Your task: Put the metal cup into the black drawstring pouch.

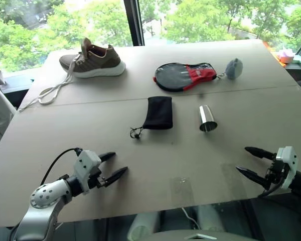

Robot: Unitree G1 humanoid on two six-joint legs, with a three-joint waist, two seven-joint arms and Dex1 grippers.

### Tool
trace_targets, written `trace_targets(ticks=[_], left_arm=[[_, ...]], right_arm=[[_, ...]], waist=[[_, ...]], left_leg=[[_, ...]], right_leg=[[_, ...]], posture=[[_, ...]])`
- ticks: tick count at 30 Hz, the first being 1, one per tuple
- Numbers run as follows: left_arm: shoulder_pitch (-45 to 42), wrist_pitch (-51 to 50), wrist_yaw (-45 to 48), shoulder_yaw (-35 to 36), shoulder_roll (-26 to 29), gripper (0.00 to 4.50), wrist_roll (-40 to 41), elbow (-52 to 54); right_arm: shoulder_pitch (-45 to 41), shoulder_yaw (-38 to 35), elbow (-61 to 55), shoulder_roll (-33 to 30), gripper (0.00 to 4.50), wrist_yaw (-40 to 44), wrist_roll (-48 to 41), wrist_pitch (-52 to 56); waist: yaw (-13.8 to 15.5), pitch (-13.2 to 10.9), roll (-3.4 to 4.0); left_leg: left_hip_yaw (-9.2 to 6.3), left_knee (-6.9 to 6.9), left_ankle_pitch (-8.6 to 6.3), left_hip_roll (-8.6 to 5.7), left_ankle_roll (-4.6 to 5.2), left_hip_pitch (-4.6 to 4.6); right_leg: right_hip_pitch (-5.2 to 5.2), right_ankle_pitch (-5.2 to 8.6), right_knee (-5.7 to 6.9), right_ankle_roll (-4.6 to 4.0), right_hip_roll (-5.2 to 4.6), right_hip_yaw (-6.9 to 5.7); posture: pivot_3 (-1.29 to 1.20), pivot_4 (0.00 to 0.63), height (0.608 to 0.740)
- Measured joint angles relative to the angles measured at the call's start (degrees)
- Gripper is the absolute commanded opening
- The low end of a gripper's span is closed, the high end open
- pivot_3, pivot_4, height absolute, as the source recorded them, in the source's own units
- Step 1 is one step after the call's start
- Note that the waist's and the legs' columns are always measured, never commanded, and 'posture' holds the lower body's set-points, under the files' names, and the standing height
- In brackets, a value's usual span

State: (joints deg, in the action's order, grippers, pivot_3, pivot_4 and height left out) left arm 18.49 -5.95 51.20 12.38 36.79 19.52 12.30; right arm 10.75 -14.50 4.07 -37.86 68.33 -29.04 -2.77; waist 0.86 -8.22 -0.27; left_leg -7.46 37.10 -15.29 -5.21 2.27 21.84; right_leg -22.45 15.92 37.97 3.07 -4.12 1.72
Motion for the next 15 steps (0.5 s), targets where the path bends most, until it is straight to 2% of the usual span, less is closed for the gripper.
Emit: trace_targets(ticks=[10, 15], left_arm=[[-2.5, -3.8, -0.3, -0.2, -1.2, 3.80, 2.7, 1.6], [-11.8, -8.8, -2.1, -2.4, -1.2, 3.80, 5.5, 7.5]], right_arm=[[0.0, 0.0, -2.0, 1.1, 4.49, 0.2, -1.5, 0.0], [0.9, 0.1, -9.2, 4.3, 4.49, -0.1, -4.4, 0.0]], waist=[[0.0, 0.0, -0.01], [0.1, 0.0, -0.03]], left_leg=[[-0.04, 0.01, 0.00, 0.00, 0.00, 0.02], [-0.11, 0.06, 0.01, 0.00, -0.01, 0.04]], right_leg=[[0.00, 0.00, 0.00, 0.00, 0.01, -0.04], [0.01, -0.01, 0.01, 0.01, 0.02, -0.12]], posture=[[0.00, 0.150, 0.740], [0.00, 0.150, 0.740]])
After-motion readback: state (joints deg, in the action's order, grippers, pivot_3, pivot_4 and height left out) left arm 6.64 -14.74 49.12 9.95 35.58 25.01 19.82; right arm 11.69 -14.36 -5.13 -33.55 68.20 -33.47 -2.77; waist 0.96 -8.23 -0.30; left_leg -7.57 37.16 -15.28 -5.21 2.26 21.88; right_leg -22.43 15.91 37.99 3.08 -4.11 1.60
